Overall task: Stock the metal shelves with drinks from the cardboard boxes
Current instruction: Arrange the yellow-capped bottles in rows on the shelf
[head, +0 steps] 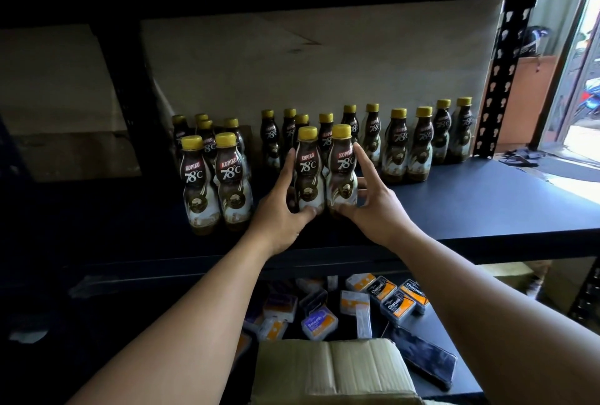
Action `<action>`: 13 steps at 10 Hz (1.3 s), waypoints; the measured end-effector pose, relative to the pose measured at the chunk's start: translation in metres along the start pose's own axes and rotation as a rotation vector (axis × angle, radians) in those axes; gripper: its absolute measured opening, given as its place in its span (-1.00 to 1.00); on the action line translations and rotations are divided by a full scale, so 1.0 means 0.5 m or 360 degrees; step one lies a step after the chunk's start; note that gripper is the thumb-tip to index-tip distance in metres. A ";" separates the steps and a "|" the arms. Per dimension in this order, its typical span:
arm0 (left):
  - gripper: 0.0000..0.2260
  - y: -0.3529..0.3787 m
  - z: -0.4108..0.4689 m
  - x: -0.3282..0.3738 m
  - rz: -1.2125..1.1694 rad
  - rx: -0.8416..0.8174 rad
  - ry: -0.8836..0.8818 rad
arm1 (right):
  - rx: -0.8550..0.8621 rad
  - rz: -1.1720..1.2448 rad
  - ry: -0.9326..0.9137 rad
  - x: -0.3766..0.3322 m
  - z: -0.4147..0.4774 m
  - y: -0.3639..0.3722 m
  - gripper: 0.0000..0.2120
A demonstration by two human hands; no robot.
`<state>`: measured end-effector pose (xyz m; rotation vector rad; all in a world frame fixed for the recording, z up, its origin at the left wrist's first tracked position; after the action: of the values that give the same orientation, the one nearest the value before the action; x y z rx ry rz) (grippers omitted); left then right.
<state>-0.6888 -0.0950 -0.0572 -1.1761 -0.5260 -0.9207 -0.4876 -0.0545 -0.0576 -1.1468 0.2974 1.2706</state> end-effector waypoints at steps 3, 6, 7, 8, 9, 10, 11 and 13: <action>-0.09 -0.001 -0.004 0.007 -0.0025 -0.0003 0.0002 | -0.0001 -0.0020 0.0026 -0.002 0.002 0.002 0.05; -0.10 0.000 -0.005 0.010 -0.0040 0.0041 -0.0018 | -0.0037 -0.0056 0.0030 -0.004 0.003 0.002 0.06; -0.10 0.000 -0.006 0.009 -0.0047 0.0036 -0.0023 | -0.0024 -0.0048 0.0037 -0.003 0.001 0.001 0.05; -0.09 0.000 -0.004 0.008 -0.0050 0.0038 -0.0030 | -0.0011 -0.0051 0.0039 -0.004 0.000 0.001 0.05; -0.08 0.000 -0.003 0.005 -0.0046 0.0042 -0.0038 | -0.0012 -0.0048 0.0040 -0.003 -0.001 0.001 0.05; -0.08 0.000 -0.002 0.006 -0.0032 0.0040 -0.0042 | -0.0009 -0.0049 0.0032 -0.003 -0.001 0.001 0.05; -0.08 0.000 -0.002 0.007 -0.0021 0.0039 -0.0042 | -0.0011 -0.0045 0.0033 -0.002 0.001 0.001 0.05; -0.07 0.000 -0.003 0.007 -0.0023 0.0048 -0.0039 | -0.0014 -0.0044 0.0022 -0.001 0.001 0.002 0.05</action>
<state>-0.6872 -0.0976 -0.0551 -1.1587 -0.5672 -0.9086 -0.4888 -0.0544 -0.0576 -1.1639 0.2855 1.2412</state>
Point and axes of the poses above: each hand's wrist, its own z-axis towards the middle knuckle, its own y-axis out of the palm, x = y × z, the point moved 1 cm from there along z, towards the middle knuckle, and after that the axes turned 8 degrees about -x, right-handed, at the moved point
